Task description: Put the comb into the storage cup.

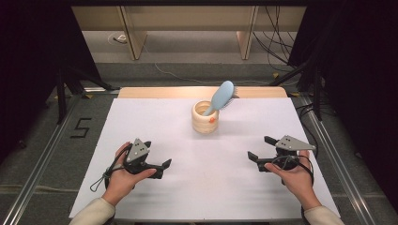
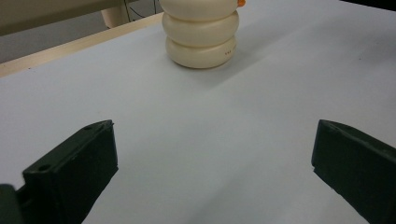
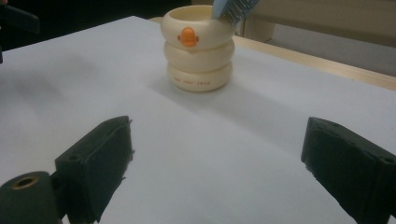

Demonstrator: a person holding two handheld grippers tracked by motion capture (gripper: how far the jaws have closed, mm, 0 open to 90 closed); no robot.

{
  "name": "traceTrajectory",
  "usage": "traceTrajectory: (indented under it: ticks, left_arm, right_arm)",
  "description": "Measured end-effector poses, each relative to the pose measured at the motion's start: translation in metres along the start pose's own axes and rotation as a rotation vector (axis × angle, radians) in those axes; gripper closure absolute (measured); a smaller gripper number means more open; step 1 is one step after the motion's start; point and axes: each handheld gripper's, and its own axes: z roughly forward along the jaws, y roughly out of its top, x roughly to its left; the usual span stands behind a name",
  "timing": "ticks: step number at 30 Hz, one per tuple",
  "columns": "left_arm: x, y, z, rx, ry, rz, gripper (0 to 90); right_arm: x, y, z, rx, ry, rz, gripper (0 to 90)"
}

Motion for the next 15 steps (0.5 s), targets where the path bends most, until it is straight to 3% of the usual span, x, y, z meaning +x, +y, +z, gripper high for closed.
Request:
traceTrajectory:
  ticks: [15]
  left_arm:
    - [0.0001,0.0005,0.0001,0.0,-0.007,-0.004,0.2]
  right_arm:
    - [-0.0022,-0.0058,0.0038,-0.001,-0.002,0.012,10.3]
